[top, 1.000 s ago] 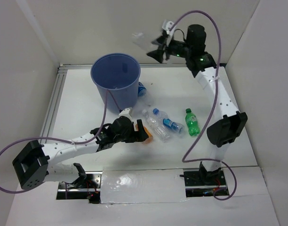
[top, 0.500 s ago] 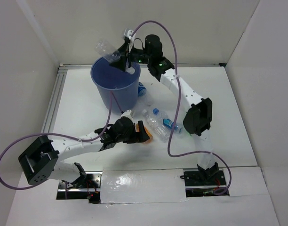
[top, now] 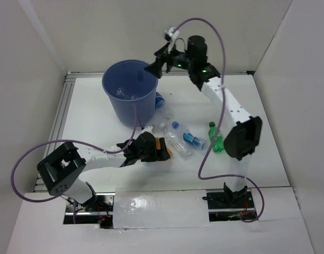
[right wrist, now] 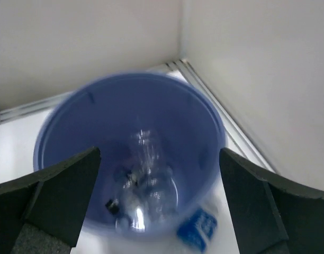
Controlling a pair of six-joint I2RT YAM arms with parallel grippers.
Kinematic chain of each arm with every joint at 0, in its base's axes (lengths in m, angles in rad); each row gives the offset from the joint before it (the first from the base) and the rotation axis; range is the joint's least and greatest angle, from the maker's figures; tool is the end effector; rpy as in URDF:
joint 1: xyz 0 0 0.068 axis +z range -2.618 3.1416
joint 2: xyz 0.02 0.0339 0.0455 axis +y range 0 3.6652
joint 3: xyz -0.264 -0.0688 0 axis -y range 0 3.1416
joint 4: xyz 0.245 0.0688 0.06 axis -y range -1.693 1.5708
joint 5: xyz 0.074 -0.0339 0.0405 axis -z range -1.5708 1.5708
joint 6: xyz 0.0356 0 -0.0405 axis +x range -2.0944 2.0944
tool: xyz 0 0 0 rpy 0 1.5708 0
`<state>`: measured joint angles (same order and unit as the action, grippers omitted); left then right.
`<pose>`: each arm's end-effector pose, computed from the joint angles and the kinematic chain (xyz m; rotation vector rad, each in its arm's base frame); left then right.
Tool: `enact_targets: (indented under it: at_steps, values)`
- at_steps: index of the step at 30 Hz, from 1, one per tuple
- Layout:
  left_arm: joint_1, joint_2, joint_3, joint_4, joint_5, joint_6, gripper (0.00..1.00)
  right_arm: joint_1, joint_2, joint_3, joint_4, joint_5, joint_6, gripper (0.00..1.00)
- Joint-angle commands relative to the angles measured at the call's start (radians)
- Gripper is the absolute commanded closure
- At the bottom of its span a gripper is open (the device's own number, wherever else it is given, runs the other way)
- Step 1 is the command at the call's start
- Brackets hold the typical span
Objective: Put the plastic bottles in the bin
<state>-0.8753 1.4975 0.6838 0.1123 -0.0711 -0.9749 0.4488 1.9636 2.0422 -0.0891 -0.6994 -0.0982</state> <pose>0.1917 -0.2258 0.1693 -0.1611 2.4266 -0.8497 0.4061 0.2210 0.4354 -0.9528 1.3352 0.8203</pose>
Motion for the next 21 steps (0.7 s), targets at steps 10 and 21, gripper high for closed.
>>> enact_targets:
  at_steps: [10, 21]
  values:
    - [0.019, 0.185, 0.149, 0.090, 0.067, -0.110, 0.01, -0.245, -0.630, -0.799, -0.192, -0.020, -0.198, 0.00]
    - [0.010, 0.092, 0.138, -0.016, 0.059, -0.364, 0.01, -0.372, -0.867, -1.154, -0.264, -0.072, -0.209, 0.00]
